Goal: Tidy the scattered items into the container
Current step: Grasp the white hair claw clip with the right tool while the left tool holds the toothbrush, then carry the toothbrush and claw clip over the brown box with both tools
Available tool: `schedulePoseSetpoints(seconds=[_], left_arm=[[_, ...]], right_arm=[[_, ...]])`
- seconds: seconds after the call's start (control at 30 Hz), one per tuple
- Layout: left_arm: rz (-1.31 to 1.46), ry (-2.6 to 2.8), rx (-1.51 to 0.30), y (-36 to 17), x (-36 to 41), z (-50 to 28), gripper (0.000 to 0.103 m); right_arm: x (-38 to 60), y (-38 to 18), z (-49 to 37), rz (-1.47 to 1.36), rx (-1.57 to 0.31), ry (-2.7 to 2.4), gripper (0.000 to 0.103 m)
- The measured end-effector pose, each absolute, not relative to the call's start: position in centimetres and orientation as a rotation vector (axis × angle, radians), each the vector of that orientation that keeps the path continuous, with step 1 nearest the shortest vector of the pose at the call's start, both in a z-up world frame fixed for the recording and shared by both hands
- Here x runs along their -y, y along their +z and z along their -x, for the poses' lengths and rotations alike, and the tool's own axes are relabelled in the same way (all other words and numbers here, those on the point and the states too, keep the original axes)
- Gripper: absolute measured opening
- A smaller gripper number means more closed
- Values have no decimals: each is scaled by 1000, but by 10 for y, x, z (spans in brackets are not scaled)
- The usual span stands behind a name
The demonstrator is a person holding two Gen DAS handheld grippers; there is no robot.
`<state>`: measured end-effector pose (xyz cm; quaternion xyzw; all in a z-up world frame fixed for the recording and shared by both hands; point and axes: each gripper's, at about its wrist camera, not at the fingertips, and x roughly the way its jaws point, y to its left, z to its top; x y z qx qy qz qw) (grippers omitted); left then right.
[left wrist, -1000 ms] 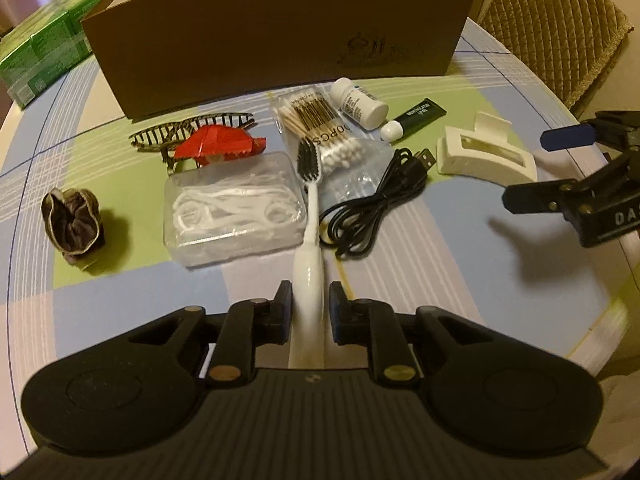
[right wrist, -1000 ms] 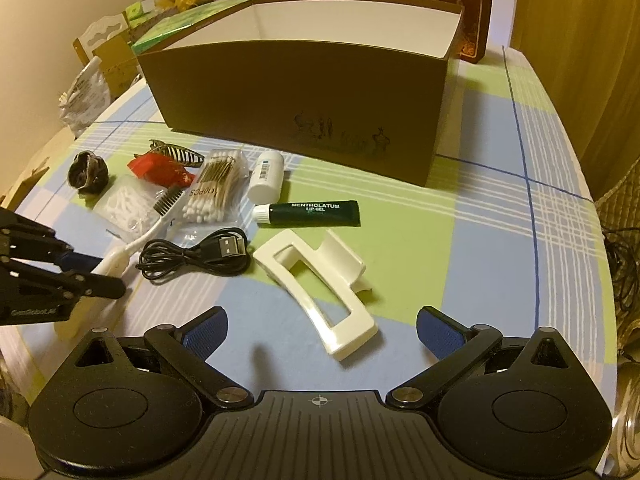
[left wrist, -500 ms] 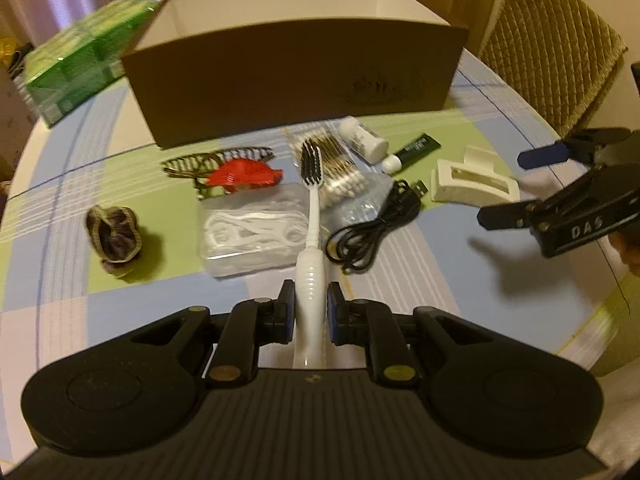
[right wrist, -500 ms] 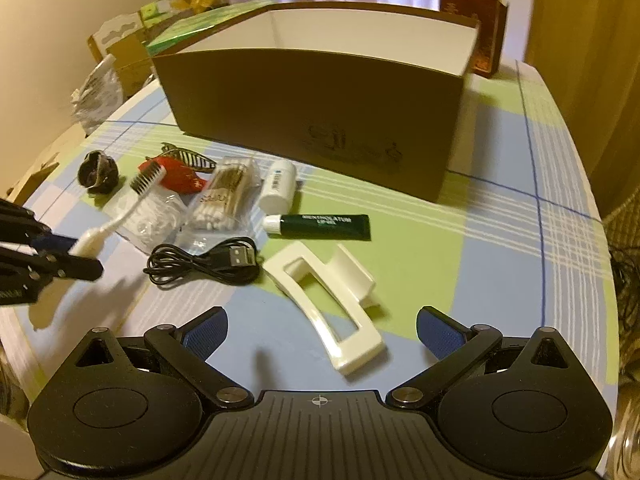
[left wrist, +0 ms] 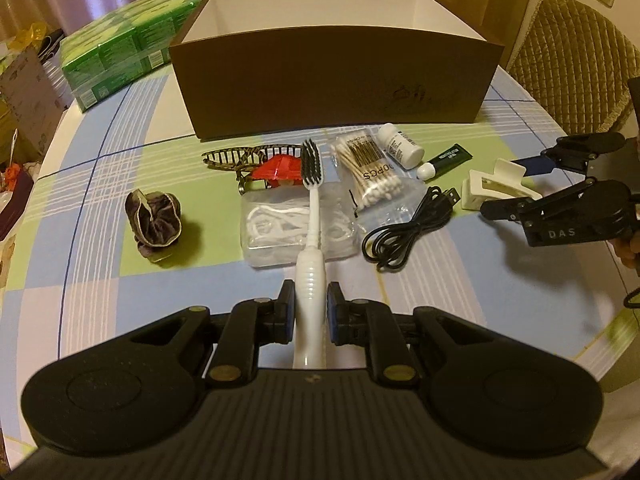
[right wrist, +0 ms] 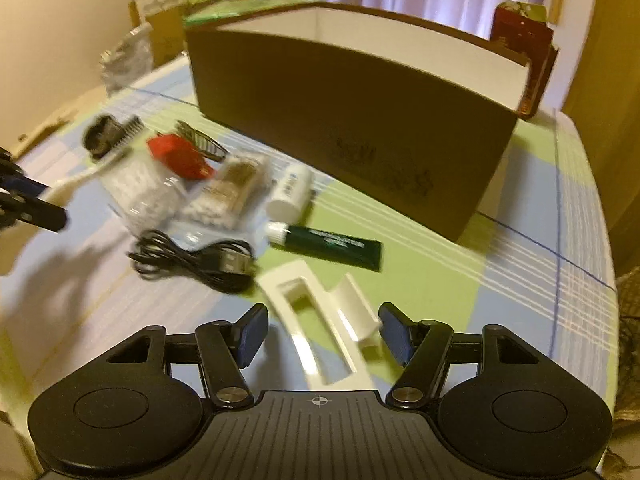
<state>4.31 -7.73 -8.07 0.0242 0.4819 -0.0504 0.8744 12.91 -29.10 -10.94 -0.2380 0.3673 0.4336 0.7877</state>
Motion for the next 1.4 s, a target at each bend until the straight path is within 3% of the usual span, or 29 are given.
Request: schedulePoseSetpoints(seconds=[0.03, 0.13, 0.87, 1.4], left_arm=[[-50, -104, -1006, -81, 78, -43, 12], [-49, -101, -1000, -79, 78, -40, 12], [-58, -150, -895, -38, 99, -41, 12], [-124, -261, -727, 31, 102, -141, 12]], right_arm=[[292, -110, -128, 514, -785, 939, 52], [297, -107, -125, 492, -791, 929, 44], [307, -43, -105, 256, -794, 963, 44], [255, 18, -146, 129, -676, 874, 44]])
